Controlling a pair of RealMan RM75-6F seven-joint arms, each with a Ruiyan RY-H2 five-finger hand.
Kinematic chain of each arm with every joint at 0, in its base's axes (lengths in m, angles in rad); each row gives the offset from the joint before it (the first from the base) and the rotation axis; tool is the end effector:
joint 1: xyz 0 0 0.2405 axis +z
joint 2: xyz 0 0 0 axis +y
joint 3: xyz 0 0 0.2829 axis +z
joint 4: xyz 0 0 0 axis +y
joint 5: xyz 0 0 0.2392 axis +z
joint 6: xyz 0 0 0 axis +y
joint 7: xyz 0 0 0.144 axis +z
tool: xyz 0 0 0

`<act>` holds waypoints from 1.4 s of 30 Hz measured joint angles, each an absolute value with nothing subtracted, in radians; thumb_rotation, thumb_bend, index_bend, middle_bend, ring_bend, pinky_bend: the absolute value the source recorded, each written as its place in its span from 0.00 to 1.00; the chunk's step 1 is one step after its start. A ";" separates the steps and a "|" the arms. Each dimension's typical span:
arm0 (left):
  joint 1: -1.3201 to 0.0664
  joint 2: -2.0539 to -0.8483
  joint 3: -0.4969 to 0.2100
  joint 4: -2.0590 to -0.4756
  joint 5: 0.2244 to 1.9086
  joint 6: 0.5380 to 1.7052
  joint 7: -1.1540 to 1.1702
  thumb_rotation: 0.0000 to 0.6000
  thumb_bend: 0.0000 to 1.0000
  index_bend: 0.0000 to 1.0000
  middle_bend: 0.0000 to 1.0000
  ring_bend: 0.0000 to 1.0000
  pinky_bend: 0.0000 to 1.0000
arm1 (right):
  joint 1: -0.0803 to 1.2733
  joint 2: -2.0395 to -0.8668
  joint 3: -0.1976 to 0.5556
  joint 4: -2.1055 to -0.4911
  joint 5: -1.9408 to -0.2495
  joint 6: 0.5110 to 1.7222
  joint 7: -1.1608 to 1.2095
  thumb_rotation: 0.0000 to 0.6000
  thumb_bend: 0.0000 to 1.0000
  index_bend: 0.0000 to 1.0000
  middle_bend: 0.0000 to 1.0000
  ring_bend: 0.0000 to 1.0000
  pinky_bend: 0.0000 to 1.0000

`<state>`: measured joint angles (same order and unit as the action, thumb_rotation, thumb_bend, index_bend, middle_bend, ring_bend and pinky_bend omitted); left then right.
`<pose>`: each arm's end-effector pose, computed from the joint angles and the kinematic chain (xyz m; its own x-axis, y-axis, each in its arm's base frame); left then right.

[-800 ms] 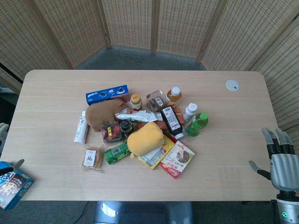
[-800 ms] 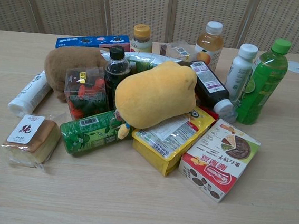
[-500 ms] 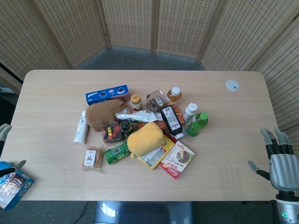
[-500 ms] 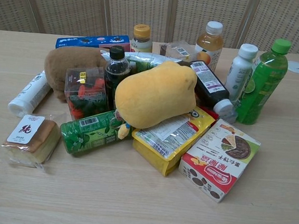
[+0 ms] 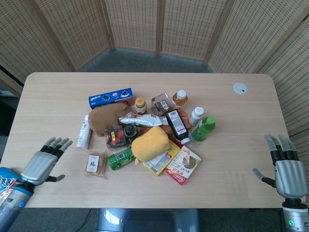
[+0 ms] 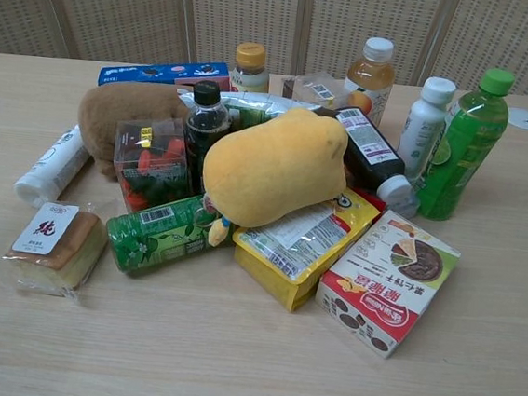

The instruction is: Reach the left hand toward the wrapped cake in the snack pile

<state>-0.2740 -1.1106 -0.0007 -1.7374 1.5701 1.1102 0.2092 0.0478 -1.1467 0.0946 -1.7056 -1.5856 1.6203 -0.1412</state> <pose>-0.2936 0.2167 0.0760 0.5529 0.2957 0.7790 0.8248 -0.3270 -0.4612 -0.3078 -0.1798 0.1472 0.4050 0.1647 0.8993 -0.9071 -0.0505 0.4178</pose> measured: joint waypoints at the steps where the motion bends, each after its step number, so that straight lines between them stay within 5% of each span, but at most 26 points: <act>1: -0.289 -1.130 0.000 -1.736 1.564 1.085 0.235 1.00 0.00 0.00 0.00 0.00 0.00 | 0.048 -1.146 0.094 -1.706 -1.586 1.620 -0.140 1.00 0.00 0.00 0.00 0.00 0.00; 8: -0.365 -1.277 -0.002 -1.723 1.461 0.975 0.423 1.00 0.00 0.00 0.00 0.00 0.00 | 0.046 -1.138 0.099 -1.710 -1.582 1.623 -0.124 1.00 0.00 0.00 0.00 0.00 0.00; 32: -0.426 -1.493 -0.002 -1.577 1.279 0.971 0.563 1.00 0.00 0.01 0.00 0.00 0.00 | 0.047 -1.128 0.100 -1.716 -1.570 1.608 -0.097 1.00 0.00 0.00 0.00 0.00 0.00; 35: -0.426 -1.524 -0.005 -1.551 1.285 1.004 0.577 1.00 0.00 0.23 0.14 0.09 0.14 | 0.048 -1.129 0.101 -1.713 -1.568 1.606 -0.094 1.00 0.00 0.00 0.00 0.00 0.00; 39: -0.414 -1.586 -0.010 -1.495 1.306 1.091 0.615 1.00 0.00 0.65 0.59 0.45 0.50 | 0.049 -1.128 0.101 -1.711 -1.567 1.604 -0.090 1.00 0.00 0.00 0.00 0.00 0.00; 42: -0.401 -1.632 -0.013 -1.455 1.312 1.142 0.649 1.00 0.00 0.79 0.74 0.58 0.61 | 0.049 -1.127 0.100 -1.714 -1.570 1.604 -0.088 1.00 0.00 0.00 0.00 0.00 0.00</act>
